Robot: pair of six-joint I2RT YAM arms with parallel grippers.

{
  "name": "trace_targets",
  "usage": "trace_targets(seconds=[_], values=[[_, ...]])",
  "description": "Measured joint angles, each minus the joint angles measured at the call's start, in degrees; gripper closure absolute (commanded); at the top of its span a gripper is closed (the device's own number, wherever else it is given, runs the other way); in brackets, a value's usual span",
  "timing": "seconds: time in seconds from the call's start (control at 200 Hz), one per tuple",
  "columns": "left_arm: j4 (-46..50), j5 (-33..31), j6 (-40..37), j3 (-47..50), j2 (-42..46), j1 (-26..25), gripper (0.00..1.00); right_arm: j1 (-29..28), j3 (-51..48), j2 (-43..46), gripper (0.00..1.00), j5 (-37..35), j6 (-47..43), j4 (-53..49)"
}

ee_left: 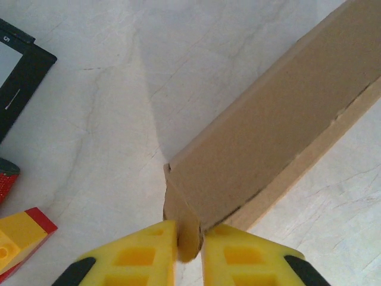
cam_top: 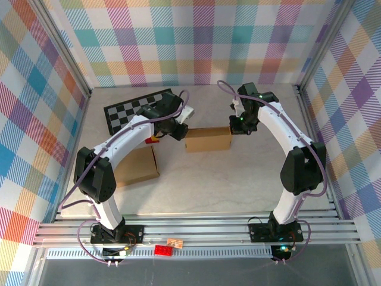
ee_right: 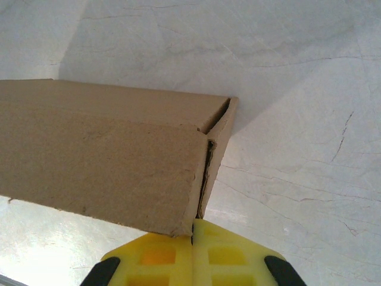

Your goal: Fold the paper box

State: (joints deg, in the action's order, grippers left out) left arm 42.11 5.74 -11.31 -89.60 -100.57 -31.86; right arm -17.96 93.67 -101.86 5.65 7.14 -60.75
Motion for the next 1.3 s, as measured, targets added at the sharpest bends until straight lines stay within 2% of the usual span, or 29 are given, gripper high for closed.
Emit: trace_targets(seconds=[0.22, 0.265, 0.335, 0.48, 0.9, 1.3], values=[[0.4, 0.7, 1.2, -0.3, -0.1, 0.0, 0.88, 0.0, 0.2, -0.1, 1.0, 0.0, 0.2, -0.2], [0.5, 0.8, 1.2, -0.3, -0.2, 0.0, 0.87, 0.0, 0.2, -0.1, 1.0, 0.0, 0.2, -0.2], [0.7, 0.6, 1.1, -0.3, -0.2, -0.1, 0.8, 0.0, 0.2, -0.3, 1.0, 0.0, 0.2, -0.2], [1.3, 0.1, 1.2, -0.3, -0.2, -0.5, 0.8, 0.0, 0.3, -0.5, 1.0, 0.0, 0.2, -0.2], [1.4, -1.2, 1.1, -1.2, -1.1, -0.6, 1.0, 0.0, 0.3, -0.6, 1.0, 0.0, 0.2, -0.2], [6.3, 0.0, 5.4, -6.6, -2.8, -0.6, 1.0, 0.0, 3.3, -1.7, 1.0, -0.2, 0.7, -1.9]])
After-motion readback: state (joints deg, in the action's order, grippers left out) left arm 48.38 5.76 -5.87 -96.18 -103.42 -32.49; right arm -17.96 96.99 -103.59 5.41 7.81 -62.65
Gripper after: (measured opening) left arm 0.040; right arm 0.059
